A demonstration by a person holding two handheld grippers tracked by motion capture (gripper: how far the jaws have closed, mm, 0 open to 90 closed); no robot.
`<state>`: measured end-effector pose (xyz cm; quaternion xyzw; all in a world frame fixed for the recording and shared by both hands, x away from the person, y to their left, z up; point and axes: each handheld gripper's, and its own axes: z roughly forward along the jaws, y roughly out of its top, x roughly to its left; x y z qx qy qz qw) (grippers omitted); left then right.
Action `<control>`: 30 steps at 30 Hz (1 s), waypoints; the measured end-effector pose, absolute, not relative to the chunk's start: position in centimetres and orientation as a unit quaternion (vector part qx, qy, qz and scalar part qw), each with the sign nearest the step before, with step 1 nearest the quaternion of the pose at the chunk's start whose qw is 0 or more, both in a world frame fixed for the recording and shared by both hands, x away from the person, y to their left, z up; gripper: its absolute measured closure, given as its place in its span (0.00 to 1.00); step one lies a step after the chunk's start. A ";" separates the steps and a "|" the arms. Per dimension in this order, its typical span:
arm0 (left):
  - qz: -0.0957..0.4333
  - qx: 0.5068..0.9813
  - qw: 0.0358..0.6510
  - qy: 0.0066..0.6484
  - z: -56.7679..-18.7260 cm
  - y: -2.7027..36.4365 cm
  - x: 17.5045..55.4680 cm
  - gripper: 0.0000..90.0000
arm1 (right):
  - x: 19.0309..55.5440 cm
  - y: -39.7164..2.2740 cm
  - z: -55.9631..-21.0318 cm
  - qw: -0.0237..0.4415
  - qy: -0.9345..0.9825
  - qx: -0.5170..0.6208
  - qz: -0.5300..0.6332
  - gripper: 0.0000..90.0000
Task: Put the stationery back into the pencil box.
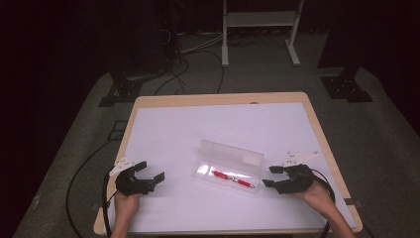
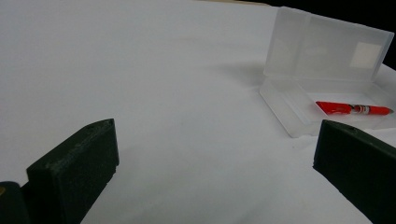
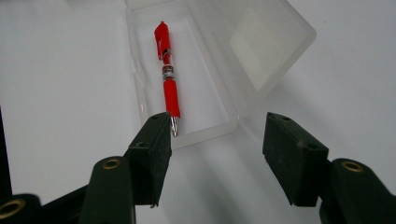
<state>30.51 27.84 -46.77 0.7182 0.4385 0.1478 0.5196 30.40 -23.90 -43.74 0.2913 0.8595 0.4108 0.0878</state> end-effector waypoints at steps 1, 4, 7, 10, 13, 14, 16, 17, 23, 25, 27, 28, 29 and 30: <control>0.148 0.718 0.520 0.439 -46.8 27.8 30.5 0.00 | 30.4 -24.0 -43.8 0.088 0.859 0.294 0.410 0.45; 0.148 0.718 0.520 0.438 -46.8 27.8 30.5 0.00 | 30.3 -24.3 -43.8 0.089 0.859 0.297 0.408 0.44; 0.148 0.718 0.520 0.438 -46.8 27.8 30.5 0.00 | 30.2 -24.6 -43.9 0.091 0.858 0.302 0.406 0.44; 0.148 0.718 0.520 0.438 -46.8 27.8 30.5 0.00 | 30.1 -24.9 -44.1 0.090 0.858 0.304 0.404 0.44; 0.148 0.719 0.519 0.438 -46.8 27.8 30.5 0.00 | 30.0 -25.2 -44.2 0.090 0.859 0.306 0.401 0.43; 0.148 0.719 0.519 0.437 -46.8 27.8 30.5 0.00 | 30.0 -25.3 -44.2 0.090 0.859 0.307 0.399 0.43; 0.148 0.718 0.520 0.438 -46.8 27.8 30.5 0.00 | 29.9 -25.5 -44.4 0.090 0.859 0.311 0.398 0.43; 0.148 0.717 0.520 0.439 -46.8 27.8 30.5 0.00 | 29.9 -25.6 -44.4 0.089 0.858 0.313 0.397 0.42; 0.148 0.717 0.520 0.440 -46.8 27.8 30.6 0.00 | 29.7 -26.3 -44.6 0.090 0.858 0.319 0.391 0.41; 0.147 0.717 0.520 0.440 -46.8 27.8 30.5 0.00 | 29.6 -26.5 -44.7 0.091 0.857 0.323 0.391 0.41; 0.147 0.719 0.519 0.439 -46.8 27.8 30.5 0.00 | 29.6 -26.7 -44.7 0.091 0.857 0.325 0.390 0.41; 0.148 0.718 0.519 0.439 -46.8 27.8 30.5 0.00 | 29.5 -26.8 -44.8 0.092 0.857 0.325 0.389 0.41; 0.148 0.718 0.519 0.439 -46.8 27.8 30.5 0.00 | 29.5 -26.9 -44.8 0.093 0.857 0.327 0.389 0.41; 0.147 0.717 0.520 0.439 -46.8 27.8 30.5 0.00 | 29.4 -27.1 -44.9 0.093 0.856 0.328 0.389 0.41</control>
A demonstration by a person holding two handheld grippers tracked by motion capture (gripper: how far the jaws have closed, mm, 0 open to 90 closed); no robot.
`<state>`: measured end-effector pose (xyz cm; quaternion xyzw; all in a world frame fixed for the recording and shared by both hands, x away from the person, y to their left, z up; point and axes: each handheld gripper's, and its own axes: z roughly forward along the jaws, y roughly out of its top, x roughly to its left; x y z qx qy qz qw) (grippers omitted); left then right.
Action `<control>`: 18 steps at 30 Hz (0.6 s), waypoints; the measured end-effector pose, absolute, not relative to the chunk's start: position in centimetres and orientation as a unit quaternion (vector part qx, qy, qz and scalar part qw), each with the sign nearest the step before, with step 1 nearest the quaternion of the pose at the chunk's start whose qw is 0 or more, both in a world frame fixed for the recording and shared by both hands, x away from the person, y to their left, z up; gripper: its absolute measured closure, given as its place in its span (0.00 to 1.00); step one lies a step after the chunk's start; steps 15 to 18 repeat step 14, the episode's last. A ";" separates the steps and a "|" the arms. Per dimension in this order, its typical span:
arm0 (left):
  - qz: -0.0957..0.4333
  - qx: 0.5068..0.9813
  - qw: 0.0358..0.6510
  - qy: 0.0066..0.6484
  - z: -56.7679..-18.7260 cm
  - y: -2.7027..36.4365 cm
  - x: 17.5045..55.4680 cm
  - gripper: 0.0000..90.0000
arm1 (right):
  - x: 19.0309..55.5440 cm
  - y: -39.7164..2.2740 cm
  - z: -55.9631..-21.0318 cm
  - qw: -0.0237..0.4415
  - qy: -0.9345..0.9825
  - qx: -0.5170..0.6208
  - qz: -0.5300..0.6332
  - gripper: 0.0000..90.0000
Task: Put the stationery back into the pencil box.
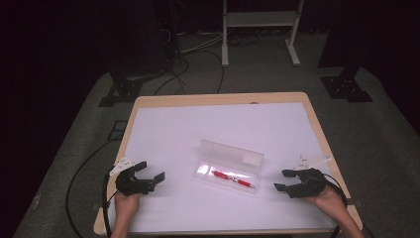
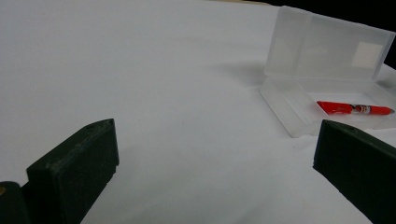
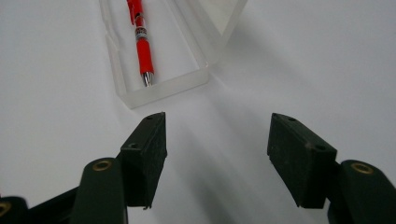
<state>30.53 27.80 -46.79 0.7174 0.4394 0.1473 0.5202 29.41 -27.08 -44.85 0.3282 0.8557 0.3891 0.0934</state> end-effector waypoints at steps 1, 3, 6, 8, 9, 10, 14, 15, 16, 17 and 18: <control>0.147 0.718 0.519 0.440 -46.8 27.8 30.5 0.00 | 29.4 -27.2 -44.9 0.092 0.854 0.332 0.389 0.41; 0.147 0.719 0.518 0.439 -46.8 27.8 30.5 0.00 | 29.3 -27.5 -45.1 0.093 0.852 0.335 0.390 0.40; 0.147 0.719 0.518 0.439 -46.8 27.8 30.5 0.00 | 29.1 -27.9 -45.4 0.094 0.849 0.342 0.392 0.40; 0.147 0.718 0.519 0.440 -46.8 27.8 30.5 0.00 | 28.9 -28.1 -45.6 0.094 0.846 0.347 0.394 0.40; 0.147 0.718 0.519 0.439 -46.8 27.8 30.5 0.00 | 28.8 -28.2 -45.7 0.093 0.845 0.349 0.395 0.39; 0.147 0.718 0.520 0.439 -46.8 27.8 30.5 0.00 | 28.7 -28.3 -45.8 0.094 0.844 0.350 0.396 0.39; 0.148 0.717 0.520 0.439 -46.8 27.8 30.5 0.00 | 28.1 -28.7 -46.3 0.098 0.831 0.361 0.411 0.37; 0.148 0.717 0.520 0.439 -46.8 27.8 30.5 0.00 | 28.1 -28.7 -46.3 0.098 0.831 0.361 0.411 0.37; 0.148 0.717 0.520 0.439 -46.8 27.8 30.5 0.00 | 28.1 -28.7 -46.3 0.098 0.831 0.361 0.411 0.37; 0.148 0.717 0.520 0.439 -46.8 27.8 30.5 0.00 | 28.1 -28.7 -46.3 0.098 0.831 0.361 0.411 0.37; 0.148 0.717 0.520 0.439 -46.8 27.8 30.5 0.00 | 28.1 -28.7 -46.3 0.098 0.831 0.361 0.411 0.37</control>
